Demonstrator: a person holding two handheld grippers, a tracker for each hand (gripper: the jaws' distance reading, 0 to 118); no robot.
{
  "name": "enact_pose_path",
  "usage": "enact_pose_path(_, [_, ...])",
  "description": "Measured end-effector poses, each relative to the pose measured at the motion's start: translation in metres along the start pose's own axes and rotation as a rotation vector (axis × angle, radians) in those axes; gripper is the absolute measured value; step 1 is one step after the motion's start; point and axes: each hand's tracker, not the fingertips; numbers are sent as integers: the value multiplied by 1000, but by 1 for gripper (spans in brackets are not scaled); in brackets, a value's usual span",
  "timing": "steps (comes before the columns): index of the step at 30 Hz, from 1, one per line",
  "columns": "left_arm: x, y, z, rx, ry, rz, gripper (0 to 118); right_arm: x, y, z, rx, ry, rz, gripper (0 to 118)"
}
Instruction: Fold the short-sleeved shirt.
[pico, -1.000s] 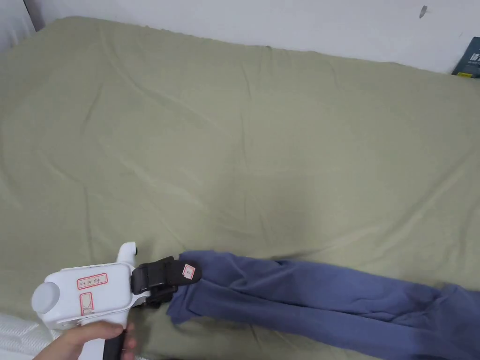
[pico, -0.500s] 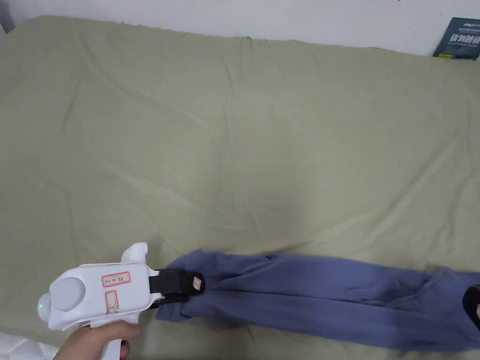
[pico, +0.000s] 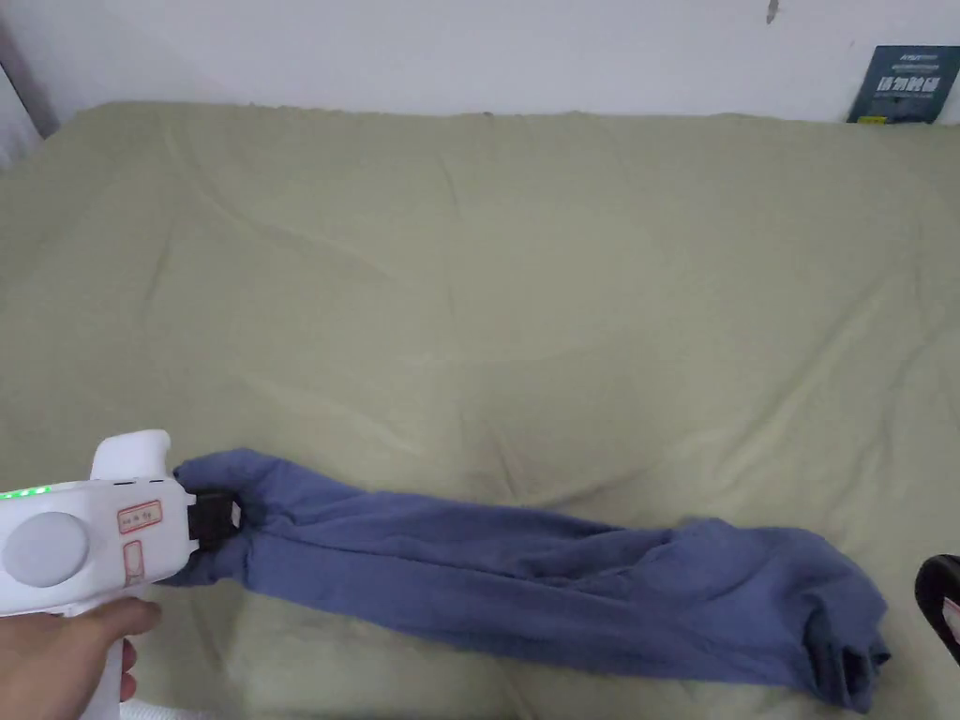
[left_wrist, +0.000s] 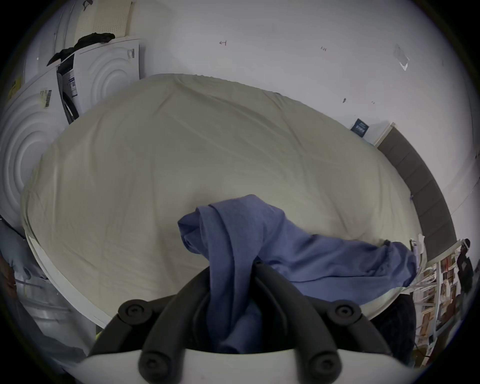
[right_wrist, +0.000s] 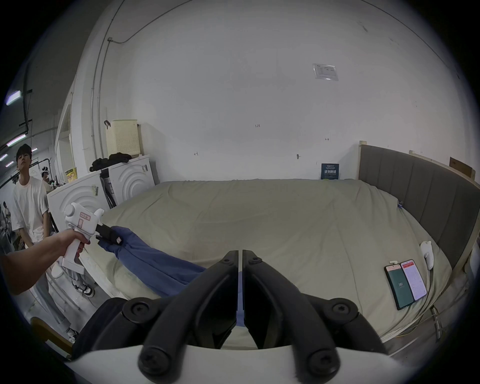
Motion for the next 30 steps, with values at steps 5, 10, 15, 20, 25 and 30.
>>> enact_pose_path(5, [85,-17,13,25,-134,-127,6,7,-4,4,15,-1,-24,5])
enact_pose_path(10, [185,-57,-30,-22,-130,-306,6,12,-9,10,21,-9,-39,5])
enact_pose_path(15, [216,-86,-82,-85,-124,-309,6,22,-12,20,30,-34,-56,5])
enact_pose_path(20, [185,-77,-80,-64,-344,-167,99,34,-13,23,33,-55,-66,5])
enact_pose_path(25, [164,-52,0,181,-309,-151,107,36,-15,21,31,-59,-77,5])
enact_pose_path(30, [115,-38,-5,196,-227,-22,61,33,-20,17,21,-48,-86,5])
